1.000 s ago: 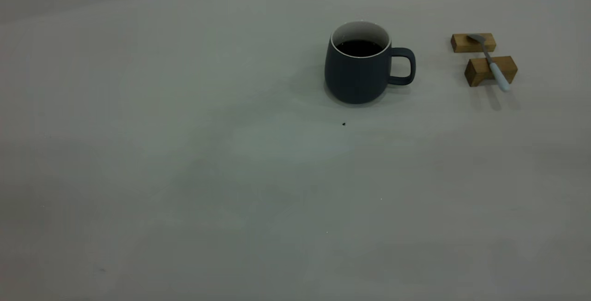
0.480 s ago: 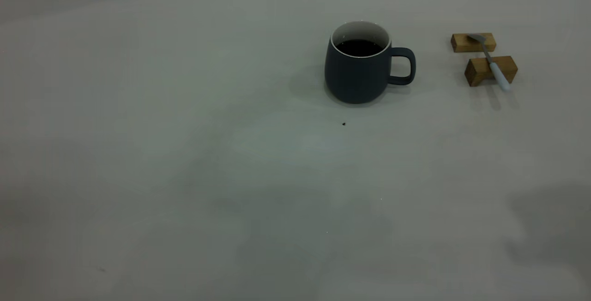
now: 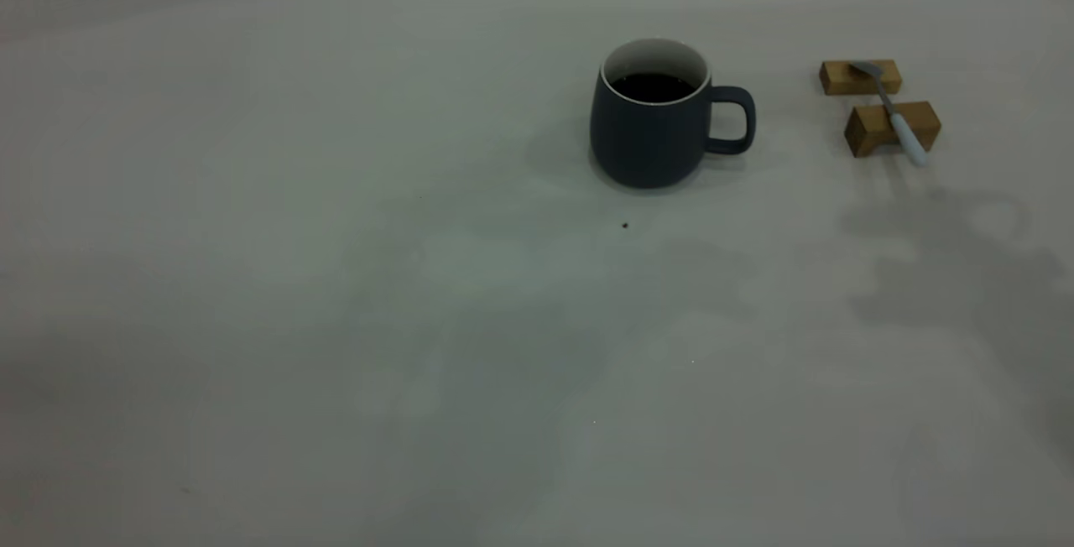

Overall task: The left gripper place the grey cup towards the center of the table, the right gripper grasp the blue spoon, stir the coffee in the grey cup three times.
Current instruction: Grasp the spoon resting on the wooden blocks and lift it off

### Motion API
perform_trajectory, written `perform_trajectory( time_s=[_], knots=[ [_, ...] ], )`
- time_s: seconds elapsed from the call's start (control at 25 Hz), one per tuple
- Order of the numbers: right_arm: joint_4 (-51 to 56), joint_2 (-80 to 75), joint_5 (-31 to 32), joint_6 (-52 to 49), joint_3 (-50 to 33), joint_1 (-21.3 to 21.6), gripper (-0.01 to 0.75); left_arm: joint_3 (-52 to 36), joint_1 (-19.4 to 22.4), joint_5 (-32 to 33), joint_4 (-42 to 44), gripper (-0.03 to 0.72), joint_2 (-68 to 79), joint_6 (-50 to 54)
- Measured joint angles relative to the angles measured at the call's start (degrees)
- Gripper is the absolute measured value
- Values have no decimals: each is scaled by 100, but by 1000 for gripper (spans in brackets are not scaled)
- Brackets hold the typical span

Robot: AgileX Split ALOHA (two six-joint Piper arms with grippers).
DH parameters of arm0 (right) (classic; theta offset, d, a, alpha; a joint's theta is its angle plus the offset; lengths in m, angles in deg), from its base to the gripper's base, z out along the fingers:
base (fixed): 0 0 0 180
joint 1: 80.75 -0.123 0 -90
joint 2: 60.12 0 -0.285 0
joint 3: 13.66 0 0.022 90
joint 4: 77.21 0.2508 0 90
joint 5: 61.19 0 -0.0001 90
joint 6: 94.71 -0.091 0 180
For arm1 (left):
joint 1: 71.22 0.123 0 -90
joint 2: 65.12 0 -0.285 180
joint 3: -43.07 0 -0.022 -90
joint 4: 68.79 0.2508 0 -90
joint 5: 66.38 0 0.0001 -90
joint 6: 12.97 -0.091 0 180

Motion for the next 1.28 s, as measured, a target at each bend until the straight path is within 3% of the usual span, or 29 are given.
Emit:
perform_trajectory(
  time_s=[0.36,0.8,1.28],
  knots=[
    [-172,-2165,-4,-313,1264,0,587,0,0,0,0,585,0,0],
    [-893,-4081,698,-1108,3230,0,595,0,0,0,0,585,0,0],
    [-980,-4754,513,-1331,3554,0,593,0,0,0,0,585,0,0]
  ],
)
